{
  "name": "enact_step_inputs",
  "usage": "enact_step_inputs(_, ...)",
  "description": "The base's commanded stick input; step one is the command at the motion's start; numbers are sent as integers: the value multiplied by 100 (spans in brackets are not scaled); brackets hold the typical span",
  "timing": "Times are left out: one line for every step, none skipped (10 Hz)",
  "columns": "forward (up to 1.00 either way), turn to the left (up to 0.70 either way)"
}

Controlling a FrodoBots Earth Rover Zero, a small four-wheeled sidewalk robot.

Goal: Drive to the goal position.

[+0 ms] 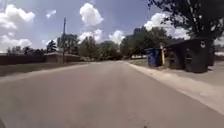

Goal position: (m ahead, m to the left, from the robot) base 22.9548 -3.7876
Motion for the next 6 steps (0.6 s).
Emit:
enact_step_inputs(85, 0)
enact_step_inputs(85, 0)
enact_step_inputs(85, 0)
enact_step_inputs(85, 0)
enact_step_inputs(85, 0)
enact_step_inputs(85, 0)
